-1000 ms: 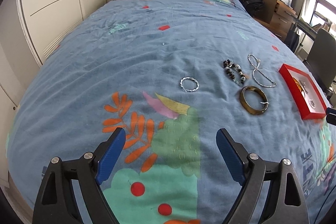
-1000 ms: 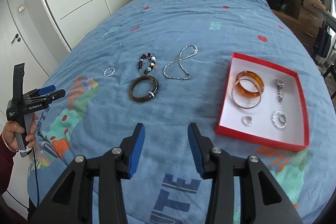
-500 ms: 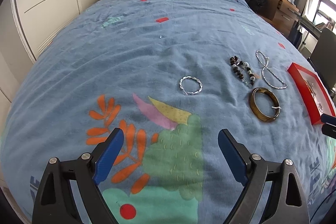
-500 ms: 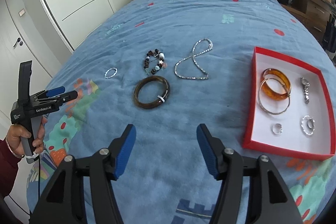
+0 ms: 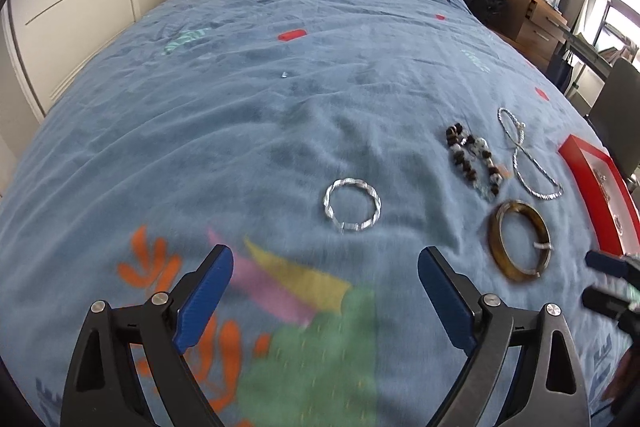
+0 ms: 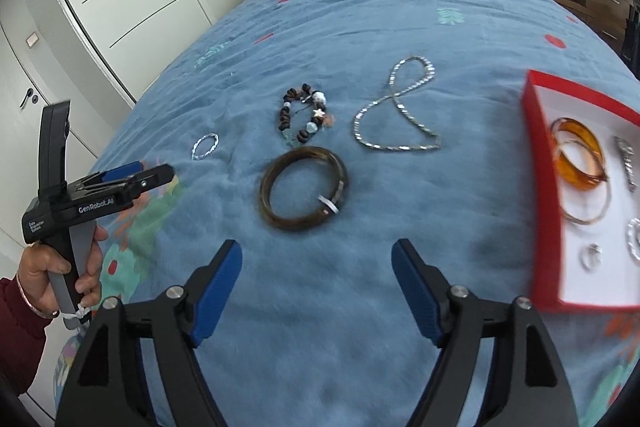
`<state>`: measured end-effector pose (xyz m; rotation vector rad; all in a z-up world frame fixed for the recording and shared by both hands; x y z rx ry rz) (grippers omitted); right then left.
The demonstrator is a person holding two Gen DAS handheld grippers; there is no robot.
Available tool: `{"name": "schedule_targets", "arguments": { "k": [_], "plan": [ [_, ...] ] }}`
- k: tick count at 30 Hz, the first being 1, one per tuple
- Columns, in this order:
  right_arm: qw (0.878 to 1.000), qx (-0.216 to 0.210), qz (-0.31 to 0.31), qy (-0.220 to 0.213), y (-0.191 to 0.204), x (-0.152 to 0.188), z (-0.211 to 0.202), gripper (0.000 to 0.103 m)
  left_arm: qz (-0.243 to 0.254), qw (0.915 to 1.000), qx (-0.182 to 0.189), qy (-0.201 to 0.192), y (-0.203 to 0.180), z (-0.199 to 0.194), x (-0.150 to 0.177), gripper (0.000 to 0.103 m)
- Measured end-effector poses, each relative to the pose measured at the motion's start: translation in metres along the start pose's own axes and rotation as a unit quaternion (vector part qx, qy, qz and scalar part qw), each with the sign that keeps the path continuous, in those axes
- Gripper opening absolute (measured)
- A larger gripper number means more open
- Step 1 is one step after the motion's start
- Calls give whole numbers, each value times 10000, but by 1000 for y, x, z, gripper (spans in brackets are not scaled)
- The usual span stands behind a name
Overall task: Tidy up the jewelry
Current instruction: 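Grasp the second twisted silver hoop with the left tool while the right tool grasps the dark brown bangle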
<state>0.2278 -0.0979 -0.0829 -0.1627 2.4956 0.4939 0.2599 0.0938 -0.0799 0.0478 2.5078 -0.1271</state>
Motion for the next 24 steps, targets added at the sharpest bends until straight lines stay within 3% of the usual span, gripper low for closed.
{"name": "schedule_targets", "arguments": {
  "k": [14,20,24],
  "plan": [
    [9993,312,-77,168,14,-23,61,79,126,9999,-69,96,-8,47,-12,90],
    [9979,611,-63,211,15,-26,72,79,178,9998,-130,-5,-12,52,-16,74],
    [9977,638,5,215,14,-28,72,78,226,9996,-100,-98,-14,50,-17,53]
  ]
}}
Point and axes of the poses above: each gripper's, at about its wrist camera, not at the fingertips, and z roughly the way its jaws point, y to its left, x to its underside, the point moved 8 cm from there along z, roughly the way its jaws point, and after that the axes turned 1 degree about -x, right-handed, at the moved point
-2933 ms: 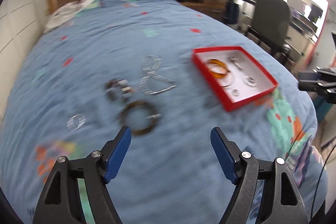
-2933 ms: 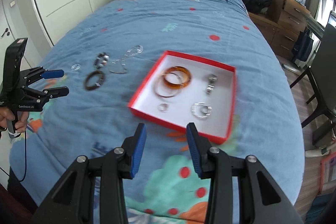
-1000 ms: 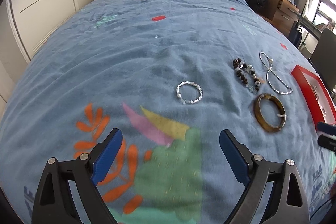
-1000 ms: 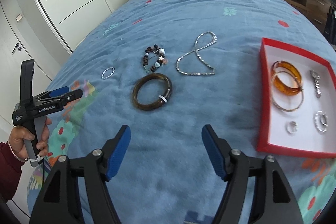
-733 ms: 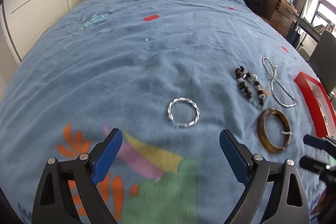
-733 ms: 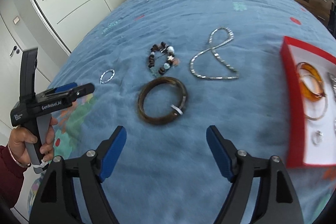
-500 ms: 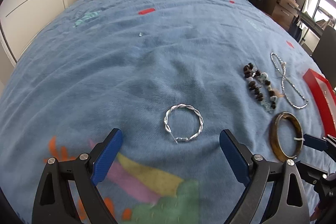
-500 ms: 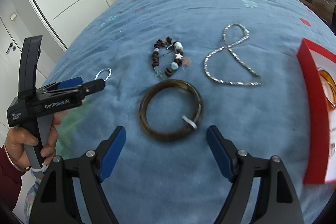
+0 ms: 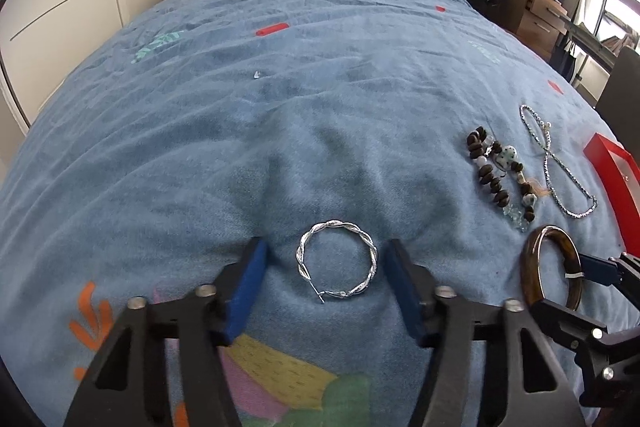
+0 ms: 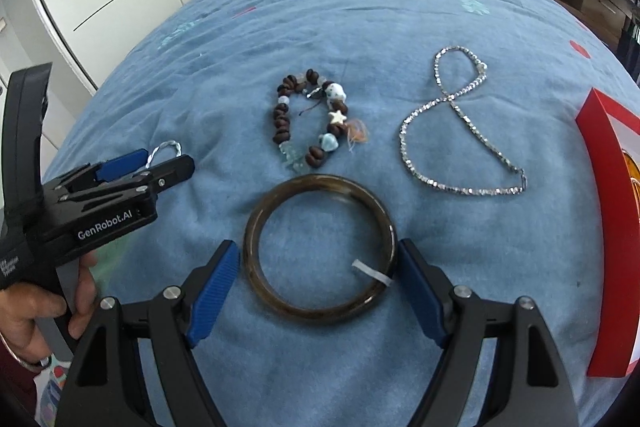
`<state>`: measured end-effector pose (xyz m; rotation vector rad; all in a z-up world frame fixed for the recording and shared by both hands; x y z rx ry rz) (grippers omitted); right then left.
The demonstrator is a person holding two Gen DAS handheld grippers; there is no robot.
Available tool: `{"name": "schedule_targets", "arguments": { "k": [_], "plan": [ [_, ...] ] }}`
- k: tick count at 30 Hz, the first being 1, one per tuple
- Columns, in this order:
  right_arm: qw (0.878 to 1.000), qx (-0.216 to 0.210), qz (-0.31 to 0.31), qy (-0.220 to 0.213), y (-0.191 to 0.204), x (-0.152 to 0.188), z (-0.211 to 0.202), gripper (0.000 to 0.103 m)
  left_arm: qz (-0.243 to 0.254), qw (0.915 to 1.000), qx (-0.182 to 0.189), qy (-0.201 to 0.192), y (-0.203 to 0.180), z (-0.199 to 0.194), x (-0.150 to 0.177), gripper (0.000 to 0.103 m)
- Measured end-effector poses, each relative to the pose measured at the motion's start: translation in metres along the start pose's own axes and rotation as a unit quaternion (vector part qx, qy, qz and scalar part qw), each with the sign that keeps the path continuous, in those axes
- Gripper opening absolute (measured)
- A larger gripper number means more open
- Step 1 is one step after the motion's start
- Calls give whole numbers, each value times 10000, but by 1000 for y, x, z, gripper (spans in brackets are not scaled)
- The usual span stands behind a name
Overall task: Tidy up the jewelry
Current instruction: 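Grasp the second twisted silver hoop with the left tool while the right tool grasps the dark brown bangle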
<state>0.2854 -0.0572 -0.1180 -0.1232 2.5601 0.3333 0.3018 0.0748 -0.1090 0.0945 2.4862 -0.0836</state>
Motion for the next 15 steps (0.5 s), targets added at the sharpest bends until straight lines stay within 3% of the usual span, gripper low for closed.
{"name": "schedule_targets", "arguments": {
  "k": [3,15],
  "plan": [
    [10000,-47,-3,-45,-1,0,-2,76,57,10000,12,-31,-3,-2,0,39],
    [9986,-376,78,-352,-7,-1,-37,76,163,9998,31,-117,-20,-29,2,39]
  ]
}}
Point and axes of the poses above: each gripper's, at about its wrist camera, not at the fingertips, and z roughly the way its jaws point, y to its left, x to its underside, the point moved 8 cm from there along z, roughly the way its jaws point, and after that the axes turned 1 degree about -x, right-handed, at the moved point
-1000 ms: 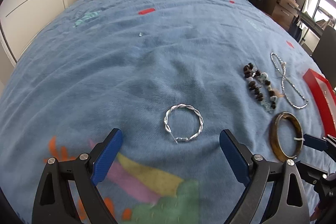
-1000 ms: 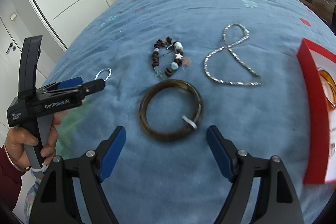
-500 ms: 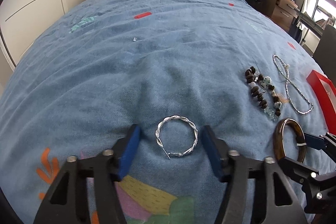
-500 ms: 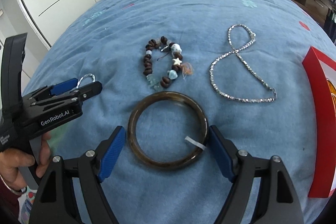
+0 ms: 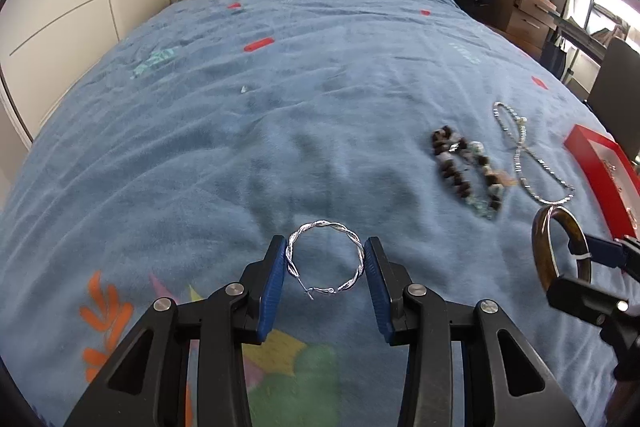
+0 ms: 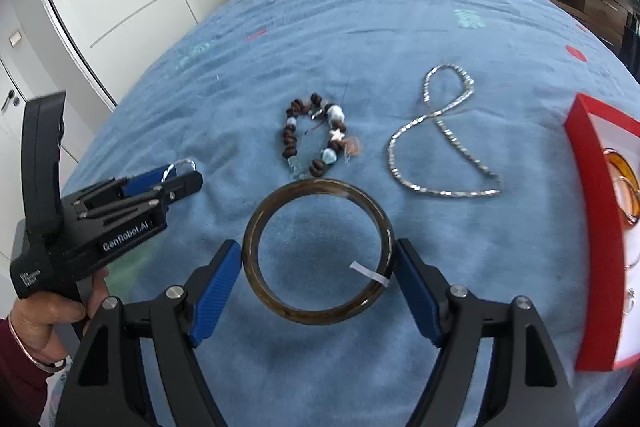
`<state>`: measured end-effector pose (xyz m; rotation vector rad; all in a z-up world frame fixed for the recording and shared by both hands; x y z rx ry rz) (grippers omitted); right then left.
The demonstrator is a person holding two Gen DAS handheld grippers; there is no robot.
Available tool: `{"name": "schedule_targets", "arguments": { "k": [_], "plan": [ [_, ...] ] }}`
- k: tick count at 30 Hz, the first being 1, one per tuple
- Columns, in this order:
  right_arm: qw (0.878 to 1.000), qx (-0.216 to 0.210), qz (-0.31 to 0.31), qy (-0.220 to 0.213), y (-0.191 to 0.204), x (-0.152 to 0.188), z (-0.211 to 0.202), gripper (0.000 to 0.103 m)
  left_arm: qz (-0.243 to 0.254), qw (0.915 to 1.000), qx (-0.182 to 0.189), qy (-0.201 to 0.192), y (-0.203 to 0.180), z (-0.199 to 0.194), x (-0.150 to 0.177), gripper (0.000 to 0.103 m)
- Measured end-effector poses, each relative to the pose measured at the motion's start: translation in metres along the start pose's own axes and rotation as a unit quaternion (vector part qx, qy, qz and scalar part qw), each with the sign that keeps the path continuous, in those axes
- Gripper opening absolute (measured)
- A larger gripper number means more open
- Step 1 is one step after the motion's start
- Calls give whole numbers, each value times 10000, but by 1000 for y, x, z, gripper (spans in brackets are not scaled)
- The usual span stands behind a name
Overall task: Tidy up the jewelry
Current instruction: 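Grasp the second twisted silver hoop with the left tool while the right tool grasps the dark brown bangle, then carry the hoop and brown bangle into the red box with both tools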
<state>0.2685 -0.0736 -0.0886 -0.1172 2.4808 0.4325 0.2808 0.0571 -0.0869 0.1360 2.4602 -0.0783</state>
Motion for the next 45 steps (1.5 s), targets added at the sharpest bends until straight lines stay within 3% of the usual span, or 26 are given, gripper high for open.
{"name": "schedule_targets", "arguments": {
  "k": [9,15,22,32,45],
  "plan": [
    [9991,69,225,-346,-48,-6,-68,76,286,9986,418,-141,-61,-28,-23,39],
    [9966,460,445,-521,-119,-7,-115,76,550,9936,951,-244,-136,-39,-43,39],
    [9943,844,511,-399,-201,3,-151,76,1047,9813,1598,-244,-238,-46,-52,39],
    [9974,623,289,205,-259,22,-136,76,1810,9638,1960,21,-341,-31,-35,39],
    [9927,498,-721,834,-280,19,-100,76,2412,9498,1928,510,-376,1,2,39]
  ]
}}
Point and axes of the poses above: each gripper's, at about its wrist camera, not at the fingertips, and z roughly the way its jaws point, y to its left, x to its underside, the point moved 8 cm from there along z, roughly the way its jaws point, and after that the axes turned 1 degree about -x, right-handed, at the moved point
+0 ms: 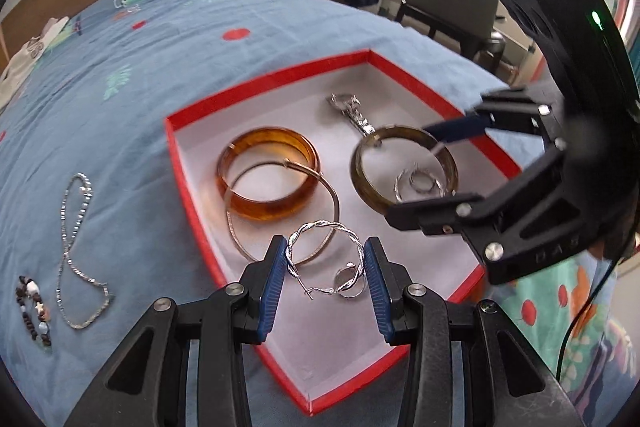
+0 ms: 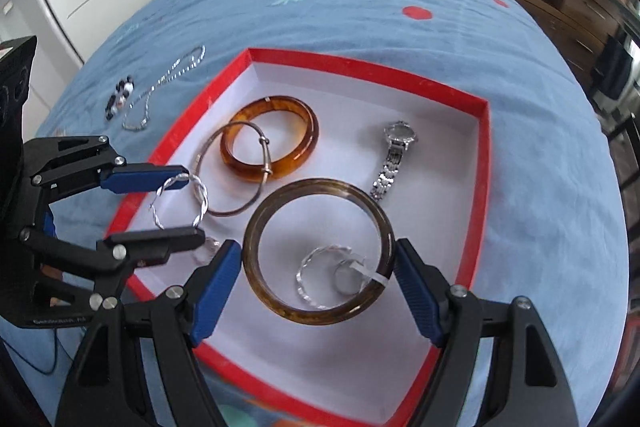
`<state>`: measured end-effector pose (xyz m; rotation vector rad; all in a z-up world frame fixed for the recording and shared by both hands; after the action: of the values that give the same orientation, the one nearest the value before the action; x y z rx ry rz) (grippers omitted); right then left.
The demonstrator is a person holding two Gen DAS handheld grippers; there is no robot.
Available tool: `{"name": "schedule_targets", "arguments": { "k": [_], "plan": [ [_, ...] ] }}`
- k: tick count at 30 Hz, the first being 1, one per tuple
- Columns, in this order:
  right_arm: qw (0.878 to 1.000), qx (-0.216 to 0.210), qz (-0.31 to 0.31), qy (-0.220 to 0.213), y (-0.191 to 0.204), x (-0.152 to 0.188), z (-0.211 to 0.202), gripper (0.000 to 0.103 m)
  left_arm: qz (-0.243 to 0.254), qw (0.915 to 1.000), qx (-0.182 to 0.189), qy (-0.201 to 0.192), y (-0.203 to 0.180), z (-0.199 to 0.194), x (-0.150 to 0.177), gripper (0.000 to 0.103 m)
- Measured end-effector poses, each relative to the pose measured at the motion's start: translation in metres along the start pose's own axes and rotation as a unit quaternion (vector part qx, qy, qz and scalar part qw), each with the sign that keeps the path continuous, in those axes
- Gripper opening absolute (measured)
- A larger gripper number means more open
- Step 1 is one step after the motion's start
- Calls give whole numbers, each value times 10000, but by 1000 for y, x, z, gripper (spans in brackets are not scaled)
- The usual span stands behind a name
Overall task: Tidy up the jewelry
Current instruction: 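Carry the hoop and brown bangle into the red box with both tools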
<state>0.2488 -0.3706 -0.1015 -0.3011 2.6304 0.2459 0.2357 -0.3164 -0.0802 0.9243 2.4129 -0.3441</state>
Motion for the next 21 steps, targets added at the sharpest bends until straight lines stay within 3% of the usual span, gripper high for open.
{"name": "schedule_targets", "arguments": {
  "k": [6,13,21],
  "plan": [
    [9977,-252,-570,285,7,0,11,76,274,9995,-1,124,-7,15,2,39],
    [9860,-351,-1462,716,19,15,15,77,721,9972,21,194,-7,20,6,40],
    [9771,-351,-1780,1112,16,20,14,77,909,9953,136,294,-7,22,5,40]
  ]
}}
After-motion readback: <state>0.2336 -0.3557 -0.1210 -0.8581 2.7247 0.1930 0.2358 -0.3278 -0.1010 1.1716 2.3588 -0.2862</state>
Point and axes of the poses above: each gripper's, at about its wrist camera, not at the fingertips, and z roughly the way its jaws point, y to its left, x to its underside, the point moved 8 cm from there along z, roughly the way its jaws point, and after that the axes turned 1 degree about -x, right-handed, at the moved point
